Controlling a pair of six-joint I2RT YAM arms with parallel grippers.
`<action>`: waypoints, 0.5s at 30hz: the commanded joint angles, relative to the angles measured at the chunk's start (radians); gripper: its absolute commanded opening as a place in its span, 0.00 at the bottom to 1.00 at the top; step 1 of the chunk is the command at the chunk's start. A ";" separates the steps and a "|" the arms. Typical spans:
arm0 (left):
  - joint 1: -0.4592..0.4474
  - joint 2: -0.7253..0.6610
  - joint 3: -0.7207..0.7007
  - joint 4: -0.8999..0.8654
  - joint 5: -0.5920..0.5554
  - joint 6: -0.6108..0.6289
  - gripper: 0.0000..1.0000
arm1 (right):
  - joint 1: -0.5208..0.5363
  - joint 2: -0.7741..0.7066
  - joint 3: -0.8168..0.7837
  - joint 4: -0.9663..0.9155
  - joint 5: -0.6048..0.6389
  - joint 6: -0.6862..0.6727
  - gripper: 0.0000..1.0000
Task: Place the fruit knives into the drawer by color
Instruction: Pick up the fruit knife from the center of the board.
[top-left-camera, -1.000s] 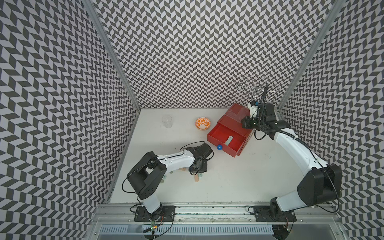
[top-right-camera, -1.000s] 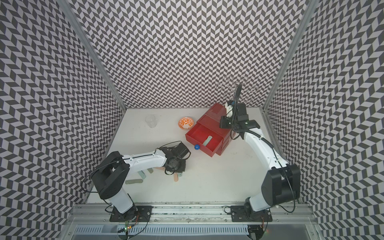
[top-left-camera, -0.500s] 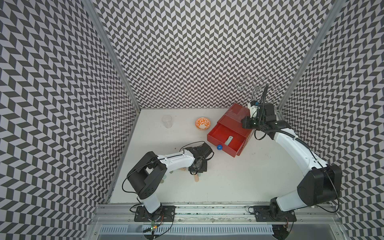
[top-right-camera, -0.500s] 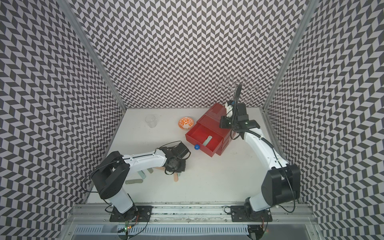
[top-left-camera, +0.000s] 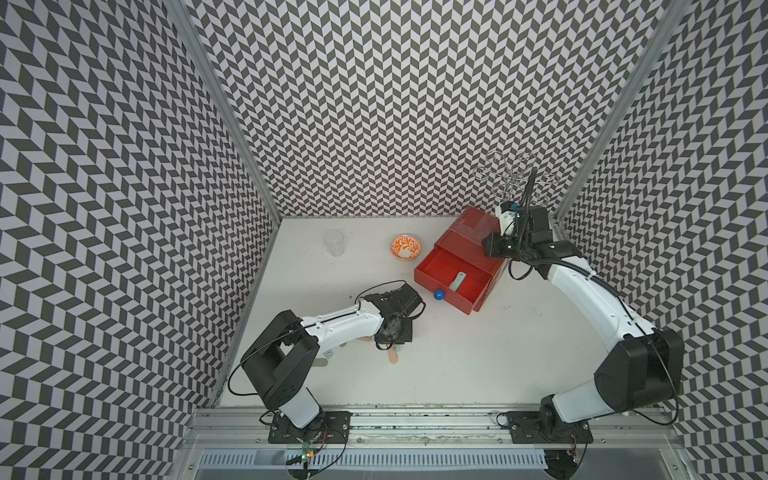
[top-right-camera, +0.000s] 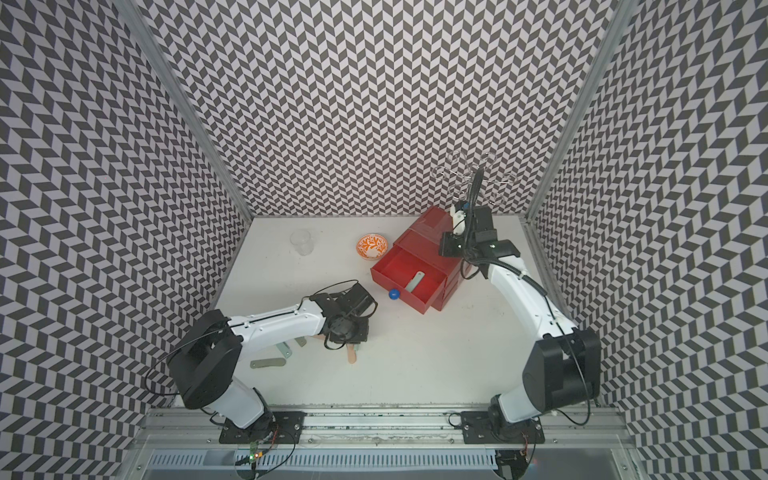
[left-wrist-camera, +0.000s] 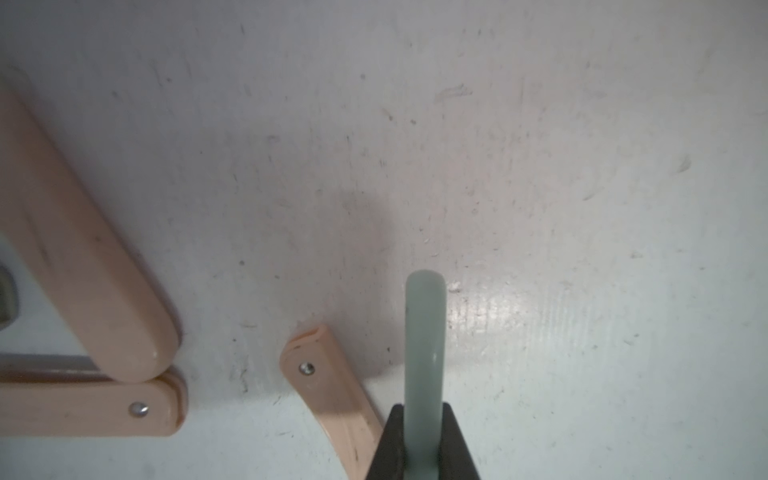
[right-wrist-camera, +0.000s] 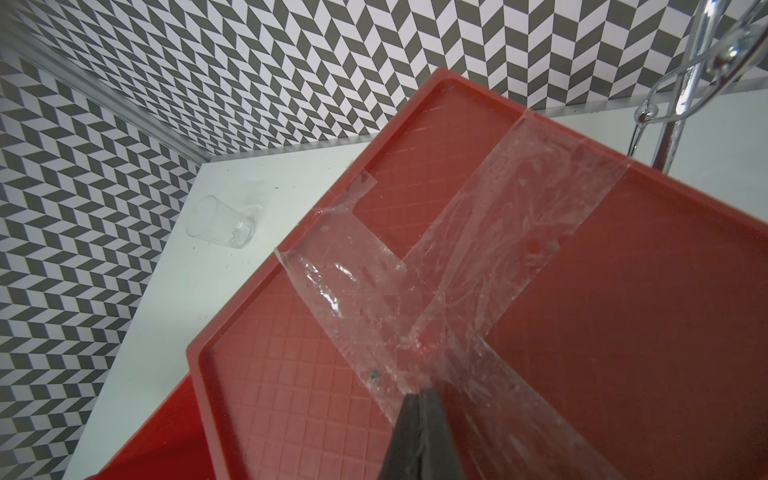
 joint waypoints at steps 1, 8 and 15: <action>0.005 -0.051 -0.006 -0.032 -0.018 -0.022 0.03 | -0.001 0.017 -0.034 -0.096 0.006 -0.007 0.01; 0.013 -0.138 -0.007 -0.071 -0.031 -0.047 0.03 | -0.001 0.014 -0.032 -0.097 0.004 -0.006 0.01; 0.030 -0.215 0.015 -0.111 -0.031 -0.066 0.02 | -0.001 0.011 -0.041 -0.093 0.004 -0.007 0.01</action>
